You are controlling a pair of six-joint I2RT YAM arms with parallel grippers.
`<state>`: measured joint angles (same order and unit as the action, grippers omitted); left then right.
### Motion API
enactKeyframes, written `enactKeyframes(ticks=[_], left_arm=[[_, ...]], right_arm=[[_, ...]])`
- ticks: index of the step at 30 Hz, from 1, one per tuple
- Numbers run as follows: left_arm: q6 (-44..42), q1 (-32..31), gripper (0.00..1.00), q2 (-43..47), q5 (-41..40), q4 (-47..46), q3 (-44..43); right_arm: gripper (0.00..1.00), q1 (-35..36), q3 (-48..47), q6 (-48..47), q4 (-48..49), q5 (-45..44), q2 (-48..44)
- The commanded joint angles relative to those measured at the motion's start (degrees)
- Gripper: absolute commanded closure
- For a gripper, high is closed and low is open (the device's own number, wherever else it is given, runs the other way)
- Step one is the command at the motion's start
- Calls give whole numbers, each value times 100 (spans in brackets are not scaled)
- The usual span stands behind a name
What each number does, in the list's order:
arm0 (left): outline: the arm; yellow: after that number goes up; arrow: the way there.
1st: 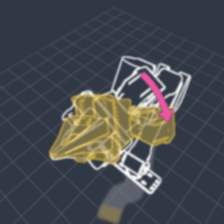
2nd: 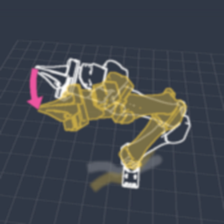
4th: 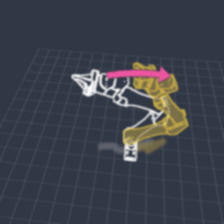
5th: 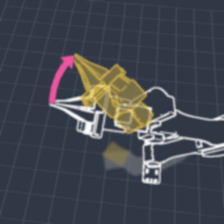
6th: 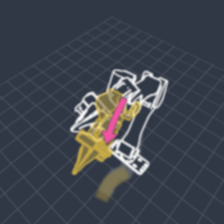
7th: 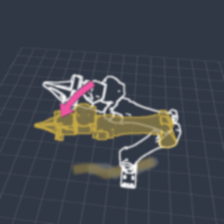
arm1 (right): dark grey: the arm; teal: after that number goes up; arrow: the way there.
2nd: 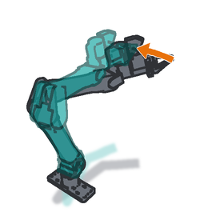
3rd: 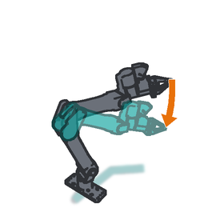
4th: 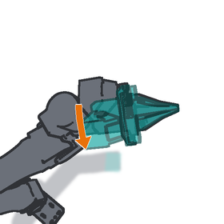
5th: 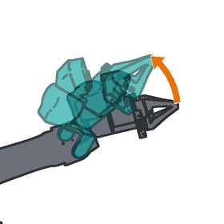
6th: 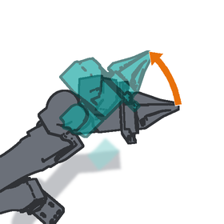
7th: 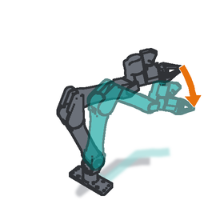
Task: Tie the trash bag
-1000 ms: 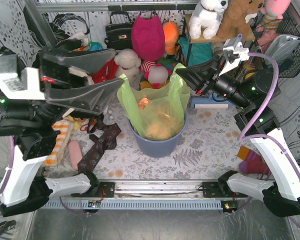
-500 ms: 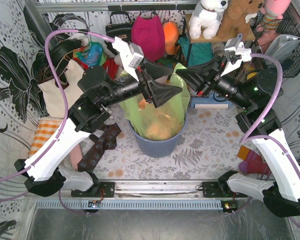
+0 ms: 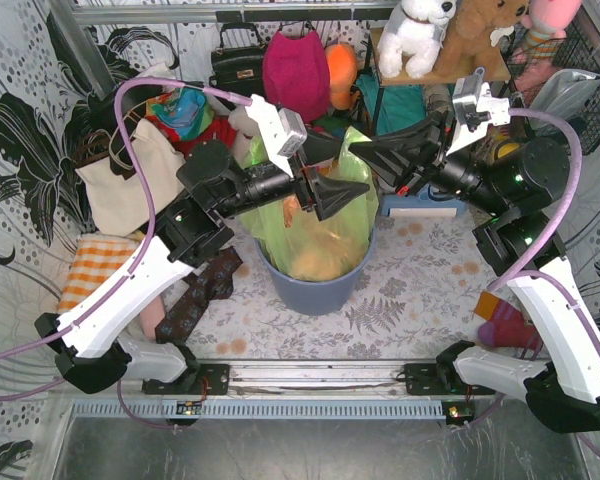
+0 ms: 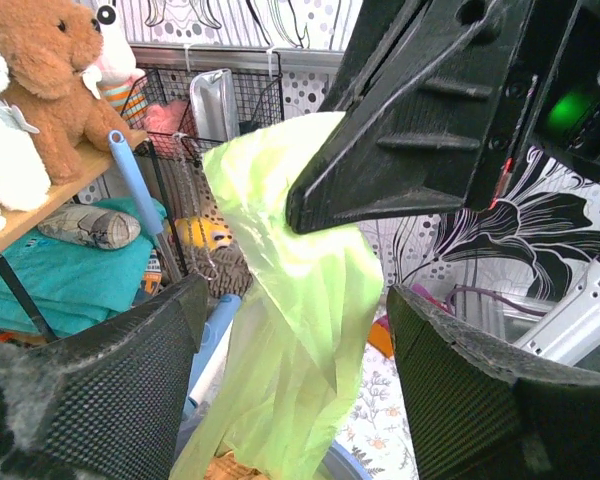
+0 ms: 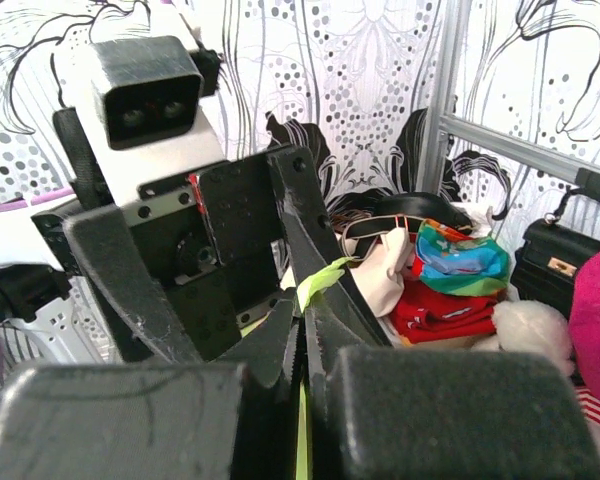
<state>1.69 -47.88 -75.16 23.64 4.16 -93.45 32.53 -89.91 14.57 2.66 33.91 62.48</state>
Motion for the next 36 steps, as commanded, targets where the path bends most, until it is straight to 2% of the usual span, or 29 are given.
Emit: enactKeyframes(ticks=[1,5,8,12,13,16,20,30,36], left_arm=[[-232,24,24,38,86,-747,202],[-242,24,38,7,250,-1061,244],[-256,24,60,-25,456,-1107,222],[-251,27,88,65,631,-1209,336],[-249,24,92,92,644,-1208,356],[-250,24,93,168,842,-1199,412],[-229,24,90,260,1101,-1190,478],[-5,24,86,556,1371,-1490,687],[134,24,86,607,1576,-1645,727]], right_arm=[[100,-19,-227,187,449,331,33],[100,-19,-245,238,494,396,72],[94,-19,-261,204,418,241,51],[57,-19,-184,16,247,-116,-112],[49,-19,-146,-29,212,-201,-173],[32,-23,-10,-177,76,-446,-387],[24,-17,370,-454,-115,-616,-772],[19,-17,1826,-1037,649,334,-1516],[20,-18,1915,-1338,915,638,-1249]])
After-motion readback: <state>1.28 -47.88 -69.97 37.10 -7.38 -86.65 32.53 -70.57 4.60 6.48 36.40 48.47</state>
